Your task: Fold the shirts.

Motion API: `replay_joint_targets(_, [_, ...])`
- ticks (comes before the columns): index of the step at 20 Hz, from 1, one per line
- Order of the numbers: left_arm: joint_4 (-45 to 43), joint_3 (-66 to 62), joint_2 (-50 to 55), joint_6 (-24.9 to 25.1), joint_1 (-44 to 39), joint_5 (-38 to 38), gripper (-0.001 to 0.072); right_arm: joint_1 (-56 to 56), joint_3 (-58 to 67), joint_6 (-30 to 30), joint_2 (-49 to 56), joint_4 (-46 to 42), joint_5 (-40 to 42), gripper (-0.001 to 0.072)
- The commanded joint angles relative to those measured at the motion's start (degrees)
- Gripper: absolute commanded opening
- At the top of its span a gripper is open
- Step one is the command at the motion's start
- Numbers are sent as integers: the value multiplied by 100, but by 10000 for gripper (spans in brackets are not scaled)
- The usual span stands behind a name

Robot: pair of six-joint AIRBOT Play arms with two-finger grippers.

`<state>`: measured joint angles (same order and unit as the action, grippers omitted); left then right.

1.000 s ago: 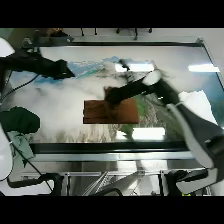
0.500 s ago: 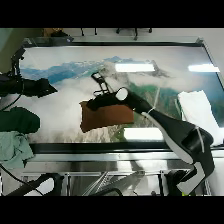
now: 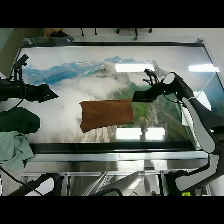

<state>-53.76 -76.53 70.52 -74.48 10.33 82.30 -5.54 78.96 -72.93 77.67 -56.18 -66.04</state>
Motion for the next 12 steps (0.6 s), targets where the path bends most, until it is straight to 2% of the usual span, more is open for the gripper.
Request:
replay_joint_targets(1, [-7, 9, -4, 9, 7, 81, 11, 264, -651, 125, 142, 446, -57, 674])
replay_joint_targets(5, [-11, 9, -4, 9, 7, 179, 11, -70, -706, 691, 605, 1574, 50, 672])
replay_joint_targets(8, [-13, 9, -4, 9, 7, 205, 11, -365, -706, 940, 743, 2098, 170, 660])
replay_joint_targets(9, [-15, 9, -4, 9, 7, 203, 11, -452, -697, 1056, 745, 2269, 173, 515])
replay_joint_targets(10, [-15, 9, -4, 9, 7, 201, 11, -509, -671, 1276, 730, 2490, 136, 141])
replay_joint_targets(11, [-15, 9, -4, 9, 7, 203, 11, -522, -632, 1373, 671, 2684, 98, 26])
replay_joint_targets(12, [-15, 9, -4, 9, 7, 210, 11, -522, -553, 1384, 540, 2686, 83, 25])
